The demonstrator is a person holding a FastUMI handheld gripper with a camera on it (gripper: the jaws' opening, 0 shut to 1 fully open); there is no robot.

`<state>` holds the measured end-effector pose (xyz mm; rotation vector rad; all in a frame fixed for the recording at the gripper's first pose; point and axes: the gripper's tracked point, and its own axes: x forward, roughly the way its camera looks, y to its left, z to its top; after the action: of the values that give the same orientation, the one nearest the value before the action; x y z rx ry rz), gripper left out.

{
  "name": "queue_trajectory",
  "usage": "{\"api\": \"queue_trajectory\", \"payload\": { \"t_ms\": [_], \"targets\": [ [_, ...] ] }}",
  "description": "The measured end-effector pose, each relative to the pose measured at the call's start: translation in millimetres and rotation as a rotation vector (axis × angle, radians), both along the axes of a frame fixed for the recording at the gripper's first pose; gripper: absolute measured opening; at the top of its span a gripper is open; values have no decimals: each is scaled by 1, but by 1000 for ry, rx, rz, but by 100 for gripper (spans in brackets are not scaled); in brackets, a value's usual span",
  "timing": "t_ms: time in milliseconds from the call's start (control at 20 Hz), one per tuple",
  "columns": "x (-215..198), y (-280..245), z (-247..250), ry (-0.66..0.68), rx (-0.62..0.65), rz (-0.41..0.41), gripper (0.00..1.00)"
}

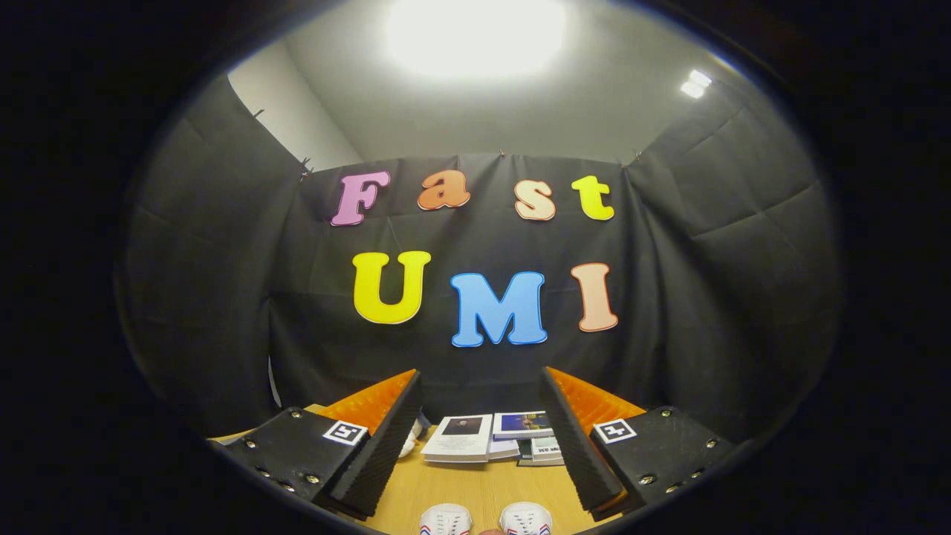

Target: Open the storage box then place both shoes into the box .Put the left shoe in first, then the right shoe, with the right side of both shoes facing outward in a uniform manner.

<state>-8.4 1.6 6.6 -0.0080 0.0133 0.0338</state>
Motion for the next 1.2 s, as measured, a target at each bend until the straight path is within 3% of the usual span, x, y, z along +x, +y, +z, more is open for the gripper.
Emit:
{"api": "queue_trajectory", "payload": {
  "t_ms": [300, 550, 850, 1050, 1200],
  "targets": [
    [-8, 5, -7, 20, 6, 15, 95],
    [-20, 29, -26, 80, 62, 108, 95],
    [-32, 81, -59, 245, 275, 287, 96],
    [-31, 100, -88, 368, 364, 342, 96],
    [-33, 115, -110, 477, 508, 376, 96]
  ]
}}
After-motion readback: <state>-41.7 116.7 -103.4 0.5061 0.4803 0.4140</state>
